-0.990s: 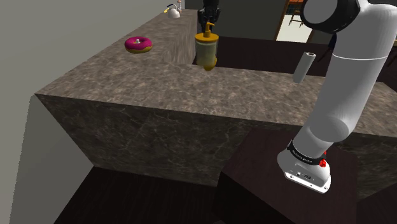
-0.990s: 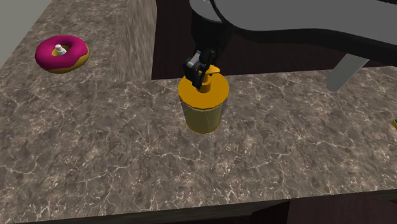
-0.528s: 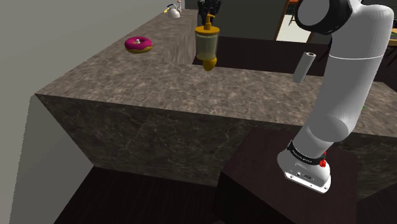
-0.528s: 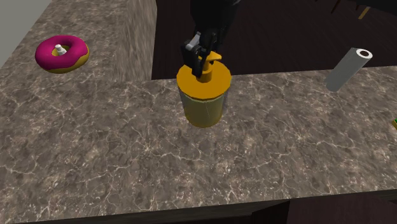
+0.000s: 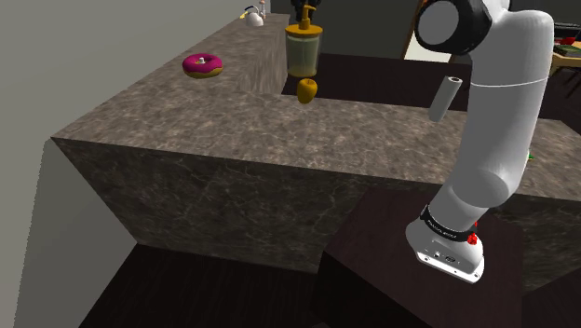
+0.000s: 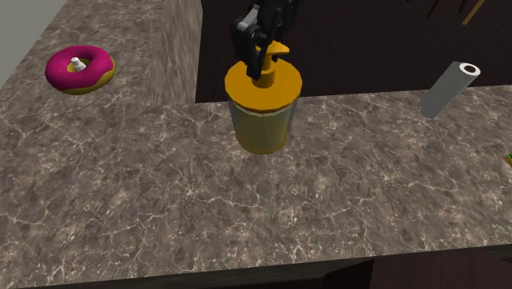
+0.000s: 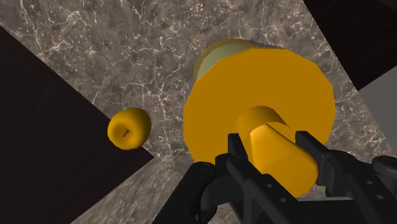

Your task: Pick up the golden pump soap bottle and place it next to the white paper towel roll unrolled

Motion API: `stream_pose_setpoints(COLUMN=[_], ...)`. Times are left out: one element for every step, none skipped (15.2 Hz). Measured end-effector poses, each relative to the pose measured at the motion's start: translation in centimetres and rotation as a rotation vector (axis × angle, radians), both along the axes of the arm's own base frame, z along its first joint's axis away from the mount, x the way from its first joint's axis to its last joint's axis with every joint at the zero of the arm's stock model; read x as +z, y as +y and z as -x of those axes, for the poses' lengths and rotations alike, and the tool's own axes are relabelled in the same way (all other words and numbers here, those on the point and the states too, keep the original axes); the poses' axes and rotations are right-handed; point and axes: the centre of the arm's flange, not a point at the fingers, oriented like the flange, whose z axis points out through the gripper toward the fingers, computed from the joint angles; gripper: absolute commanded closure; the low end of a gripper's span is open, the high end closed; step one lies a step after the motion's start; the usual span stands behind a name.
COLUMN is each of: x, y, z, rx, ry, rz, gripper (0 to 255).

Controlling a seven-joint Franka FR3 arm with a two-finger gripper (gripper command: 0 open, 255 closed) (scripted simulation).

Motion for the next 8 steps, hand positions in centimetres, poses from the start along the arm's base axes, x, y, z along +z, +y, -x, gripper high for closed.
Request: stream_pose_setpoints(x=[0.2,0.1,0.2,0.3,0.4,0.3,0.3,0.3], y=[-0.5,-1.2,-2.1,-3.0,-4.1,-5.1,-5.9,-7.2], z=[0.4,1.1,1.9,2.6,3.3,4.0,4.9,5.9], rx=[0.000,0.000,0.000,-0.001,-0.001,-0.001,-0.001,-0.002], ry=[0.001,0.001,0.001,0.000,0.001,0.000,0.001,0.000], rz=[0.000,0.000,0.000,0.000,0.000,0.000,0.000,0.000], gripper=[255,255,255,255,255,255,255,255])
